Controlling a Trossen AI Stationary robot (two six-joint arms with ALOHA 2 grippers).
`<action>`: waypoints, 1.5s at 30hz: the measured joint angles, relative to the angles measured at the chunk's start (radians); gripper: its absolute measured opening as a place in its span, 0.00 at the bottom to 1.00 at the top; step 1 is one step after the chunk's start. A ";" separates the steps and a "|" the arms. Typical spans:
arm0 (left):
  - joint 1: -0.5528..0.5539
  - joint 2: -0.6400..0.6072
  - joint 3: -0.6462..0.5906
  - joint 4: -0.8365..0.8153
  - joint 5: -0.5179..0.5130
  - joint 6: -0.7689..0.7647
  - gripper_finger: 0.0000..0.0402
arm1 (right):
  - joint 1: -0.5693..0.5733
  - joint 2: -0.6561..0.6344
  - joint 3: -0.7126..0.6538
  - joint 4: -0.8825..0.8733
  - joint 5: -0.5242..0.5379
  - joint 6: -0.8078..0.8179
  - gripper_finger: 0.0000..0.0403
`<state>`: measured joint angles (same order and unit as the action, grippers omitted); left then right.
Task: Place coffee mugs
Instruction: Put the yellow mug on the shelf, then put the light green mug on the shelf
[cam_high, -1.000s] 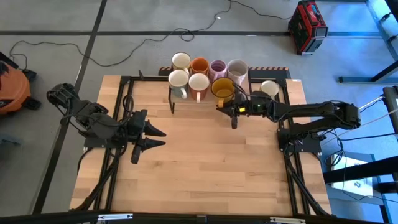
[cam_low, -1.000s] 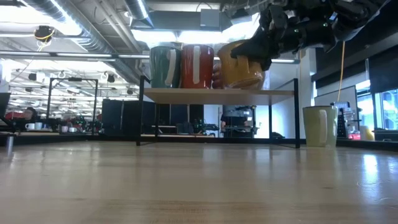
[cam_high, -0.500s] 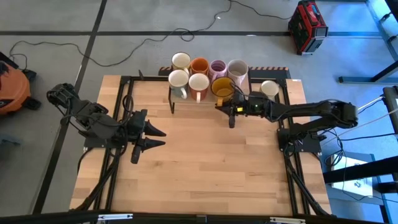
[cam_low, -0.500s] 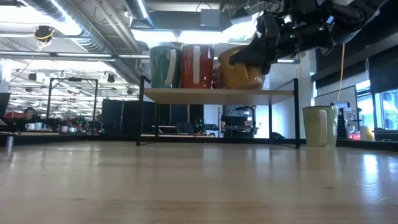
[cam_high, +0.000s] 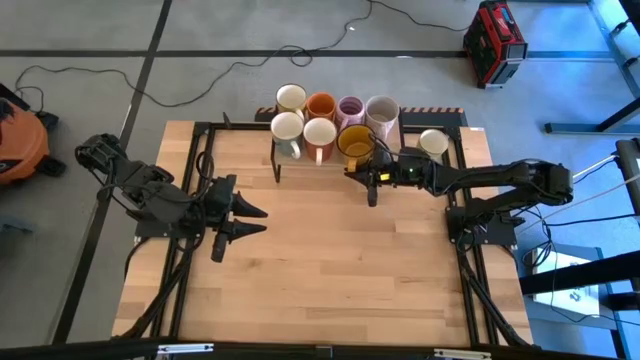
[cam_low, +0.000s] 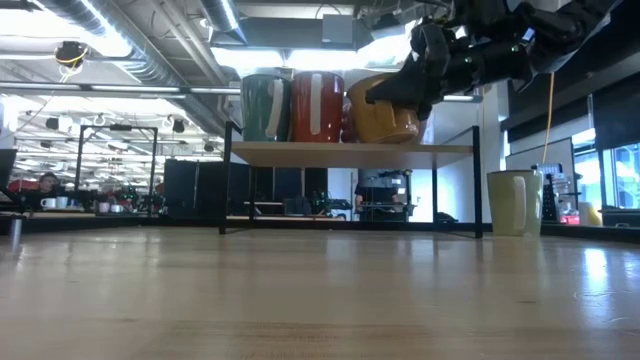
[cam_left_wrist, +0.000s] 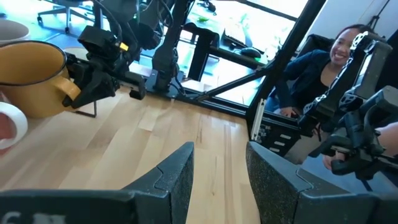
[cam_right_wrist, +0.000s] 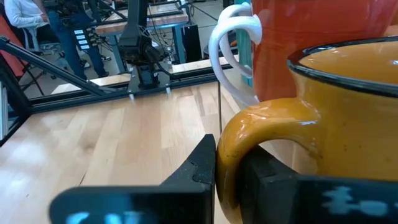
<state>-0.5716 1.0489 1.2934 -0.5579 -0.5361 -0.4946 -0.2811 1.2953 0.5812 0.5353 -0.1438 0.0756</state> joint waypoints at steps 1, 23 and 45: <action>0.000 0.000 0.000 0.000 -0.001 0.000 0.35 | -0.002 0.000 0.000 0.002 -0.006 0.000 0.05; 0.000 0.000 0.000 0.001 -0.003 0.000 0.35 | -0.007 0.072 0.002 0.078 0.005 0.005 0.14; 0.000 0.000 0.000 0.001 -0.002 0.000 0.35 | -0.007 -0.004 0.002 -0.115 0.029 0.103 0.34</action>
<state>-0.5716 1.0489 1.2938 -0.5568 -0.5381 -0.4942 -0.2882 1.2913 0.5835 0.4202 -0.1152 0.1783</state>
